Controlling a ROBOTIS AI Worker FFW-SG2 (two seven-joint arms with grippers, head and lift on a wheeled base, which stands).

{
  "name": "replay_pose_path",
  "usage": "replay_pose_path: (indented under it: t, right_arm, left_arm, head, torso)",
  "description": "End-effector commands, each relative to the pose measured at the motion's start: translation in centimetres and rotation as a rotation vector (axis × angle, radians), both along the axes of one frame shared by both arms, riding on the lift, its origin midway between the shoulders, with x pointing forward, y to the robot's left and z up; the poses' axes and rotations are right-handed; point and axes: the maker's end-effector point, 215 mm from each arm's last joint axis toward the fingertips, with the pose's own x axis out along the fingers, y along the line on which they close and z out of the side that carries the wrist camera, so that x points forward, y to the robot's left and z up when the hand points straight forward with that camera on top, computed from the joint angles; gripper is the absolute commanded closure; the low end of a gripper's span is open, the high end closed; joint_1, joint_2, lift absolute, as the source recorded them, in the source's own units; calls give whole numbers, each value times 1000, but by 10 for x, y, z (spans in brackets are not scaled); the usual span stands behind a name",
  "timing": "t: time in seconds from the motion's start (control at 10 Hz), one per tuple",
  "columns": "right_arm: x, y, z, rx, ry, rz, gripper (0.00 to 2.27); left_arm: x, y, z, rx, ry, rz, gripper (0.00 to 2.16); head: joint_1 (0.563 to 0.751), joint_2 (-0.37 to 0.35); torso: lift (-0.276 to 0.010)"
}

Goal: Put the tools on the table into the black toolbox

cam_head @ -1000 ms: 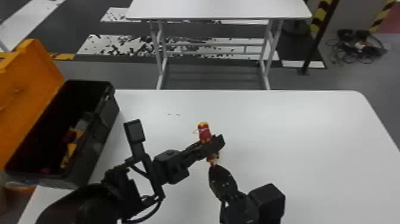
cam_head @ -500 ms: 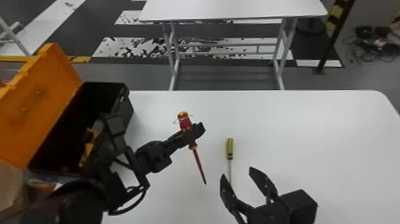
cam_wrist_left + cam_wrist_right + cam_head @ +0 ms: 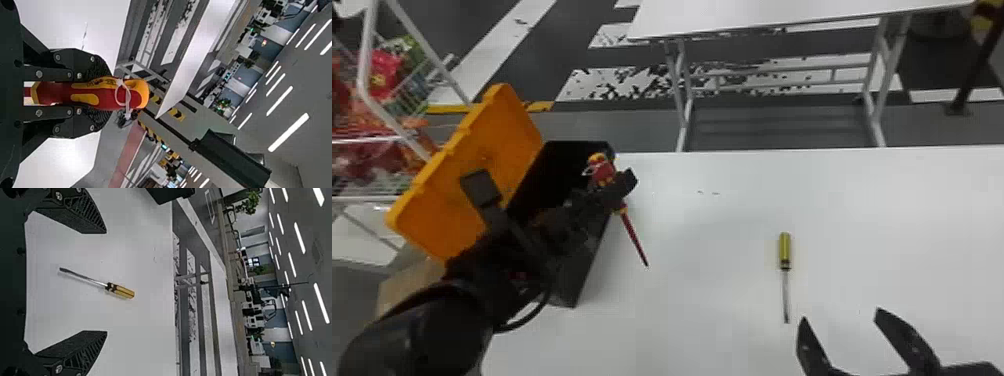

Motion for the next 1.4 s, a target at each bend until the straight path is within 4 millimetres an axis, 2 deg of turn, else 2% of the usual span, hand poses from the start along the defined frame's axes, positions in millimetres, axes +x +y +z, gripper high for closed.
replay_pose_path:
  t: [0.0,0.3,0.6,0.7,0.8,0.9,1.0,1.2,1.3]
  right_arm:
    - [-8,-15,-3,9,-21,-32,107]
    - [-17,-39,-13,29,-26,-79,107]
    - [-18,-47,-10,38,-46,-99,107]
    - [-18,-49,-9,41,-48,-102,107]
    - [-18,-49,-9,43,-49,-104,107]
    - [-18,-49,-8,43,-51,-104,107]
    - [-18,-50,-8,43,-50,-106,107]
    - [-16,-52,-7,51,-49,-119,107]
    - [-14,-52,-8,49,-42,-125,107]
  left_arm:
    - [-2,45,5,56,-9,81,2135]
    - [6,120,17,164,-32,232,2138]
    - [12,182,27,247,-84,382,2138]
    - [14,197,23,290,-100,423,2135]
    - [17,208,15,326,-106,456,2000]
    - [20,212,10,337,-126,475,1085]
    - [19,208,3,329,-115,470,-2]
    - [9,183,-11,326,-105,427,29]
    - [0,164,-18,317,-107,400,29]
  head:
    - [695,314]
    - [695,350]
    - [695,350]
    - [695,350]
    - [695,350]
    - [695,350]
    - [695,350]
    - [695,350]
    - [695,350]
  torso:
    - [-75]
    - [-75]
    - [-75]
    - [-75]
    - [-75]
    - [-75]
    - [-75]
    - [-75]
    - [-75]
